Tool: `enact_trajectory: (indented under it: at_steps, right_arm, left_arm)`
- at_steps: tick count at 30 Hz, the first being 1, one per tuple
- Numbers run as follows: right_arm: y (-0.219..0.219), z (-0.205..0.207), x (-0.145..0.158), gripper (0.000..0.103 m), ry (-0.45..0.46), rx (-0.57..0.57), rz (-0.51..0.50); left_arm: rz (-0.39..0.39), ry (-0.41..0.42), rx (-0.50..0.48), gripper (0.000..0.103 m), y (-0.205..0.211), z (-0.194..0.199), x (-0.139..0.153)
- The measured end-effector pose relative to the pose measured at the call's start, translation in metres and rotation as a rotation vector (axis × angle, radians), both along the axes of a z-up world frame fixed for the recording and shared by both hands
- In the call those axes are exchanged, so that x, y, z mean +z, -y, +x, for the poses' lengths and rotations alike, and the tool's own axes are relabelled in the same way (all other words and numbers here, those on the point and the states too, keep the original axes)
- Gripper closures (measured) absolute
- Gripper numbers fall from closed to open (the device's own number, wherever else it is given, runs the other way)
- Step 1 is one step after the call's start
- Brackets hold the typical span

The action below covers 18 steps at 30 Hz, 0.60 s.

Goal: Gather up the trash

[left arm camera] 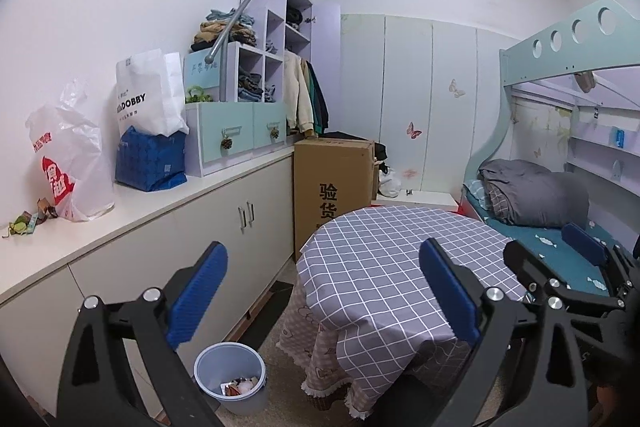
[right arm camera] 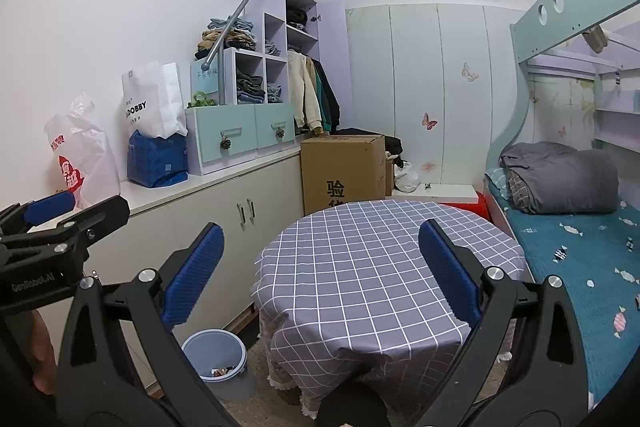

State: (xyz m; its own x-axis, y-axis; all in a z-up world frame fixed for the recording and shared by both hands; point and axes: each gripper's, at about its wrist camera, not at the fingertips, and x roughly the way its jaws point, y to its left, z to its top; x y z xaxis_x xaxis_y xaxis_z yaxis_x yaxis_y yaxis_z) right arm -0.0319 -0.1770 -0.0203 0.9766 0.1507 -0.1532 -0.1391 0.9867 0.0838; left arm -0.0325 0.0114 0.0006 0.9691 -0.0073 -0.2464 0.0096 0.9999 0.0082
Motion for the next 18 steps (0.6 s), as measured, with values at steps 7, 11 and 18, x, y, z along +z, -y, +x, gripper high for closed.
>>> enact_trajectory:
  at_steps: [7, 11, 18]
  right_arm:
    - [-0.0001, -0.0042, -0.0032, 0.007, 0.000, -0.002, -0.007]
    - [0.0008, -0.0030, -0.0039, 0.007, -0.004, 0.000, -0.011]
    - [0.0003, -0.0024, -0.0044, 0.007, -0.007, 0.002, -0.010]
  left_arm:
    - [0.025, 0.009, 0.012, 0.008, 0.0046, -0.0017, -0.0010]
    - [0.026, 0.011, 0.014, 0.008, 0.0047, -0.0019, -0.0019]
    - [0.021, 0.006, 0.009, 0.008, 0.0029, 0.0001, -0.0015]
